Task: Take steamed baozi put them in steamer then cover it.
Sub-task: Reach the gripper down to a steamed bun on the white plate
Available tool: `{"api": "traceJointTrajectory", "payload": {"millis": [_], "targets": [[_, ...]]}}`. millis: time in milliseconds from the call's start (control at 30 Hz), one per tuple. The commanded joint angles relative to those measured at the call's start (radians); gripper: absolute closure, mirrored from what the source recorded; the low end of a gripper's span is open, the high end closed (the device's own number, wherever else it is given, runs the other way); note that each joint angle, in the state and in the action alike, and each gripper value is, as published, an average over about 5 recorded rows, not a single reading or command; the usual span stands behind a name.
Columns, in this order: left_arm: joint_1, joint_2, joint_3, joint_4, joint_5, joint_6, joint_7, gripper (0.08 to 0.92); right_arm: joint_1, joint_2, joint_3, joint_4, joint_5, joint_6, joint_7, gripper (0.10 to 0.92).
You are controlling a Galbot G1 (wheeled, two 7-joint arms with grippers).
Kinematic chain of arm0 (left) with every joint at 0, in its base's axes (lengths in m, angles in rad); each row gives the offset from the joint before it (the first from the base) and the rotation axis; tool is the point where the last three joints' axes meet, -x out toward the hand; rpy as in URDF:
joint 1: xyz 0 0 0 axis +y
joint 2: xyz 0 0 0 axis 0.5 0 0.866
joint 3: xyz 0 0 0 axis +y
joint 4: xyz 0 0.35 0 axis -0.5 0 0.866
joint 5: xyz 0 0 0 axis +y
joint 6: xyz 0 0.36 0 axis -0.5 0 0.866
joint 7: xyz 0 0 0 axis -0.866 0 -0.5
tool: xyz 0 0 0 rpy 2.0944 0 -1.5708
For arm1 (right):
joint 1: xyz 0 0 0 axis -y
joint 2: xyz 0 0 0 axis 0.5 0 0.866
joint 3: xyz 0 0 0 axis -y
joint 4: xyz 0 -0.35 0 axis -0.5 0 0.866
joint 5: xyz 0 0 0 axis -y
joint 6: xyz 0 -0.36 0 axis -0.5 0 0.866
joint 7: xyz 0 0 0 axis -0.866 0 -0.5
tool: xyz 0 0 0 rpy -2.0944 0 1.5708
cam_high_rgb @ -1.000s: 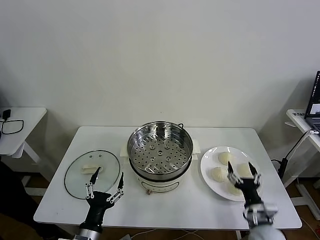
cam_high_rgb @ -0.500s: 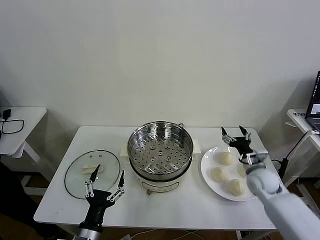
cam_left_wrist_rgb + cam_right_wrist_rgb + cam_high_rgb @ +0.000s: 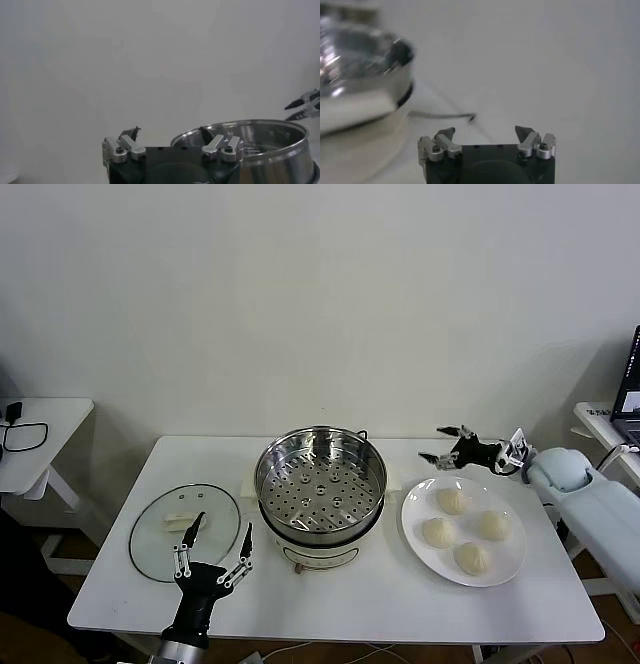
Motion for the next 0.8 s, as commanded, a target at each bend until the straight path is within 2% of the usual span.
{"api": "traceJointTrajectory", "payload": {"millis": [33,200,367,800], "targets": [[0.001,0.000,0.000,-0.001,0.001,0.001,-0.001,0.177,0.247,0.008,-0.200,-0.179,-0.237,-0.007,-0.425,0.203],[0.001,-0.002,-0.001,-0.003,0.001,0.003,-0.003,0.177,0.327,0.069,-0.304,-0.211,-0.370,0.019,-0.481,0.203],[0.003,-0.006,-0.001,-0.005,0.000,0.002,-0.006,0.177,0.353,0.131,-0.372,-0.236,-0.471,0.047,-0.430,0.203],[0.005,-0.012,-0.003,-0.002,0.000,0.000,-0.014,0.177,0.271,0.212,-0.368,-0.284,-0.550,0.075,-0.300,0.203]]}}
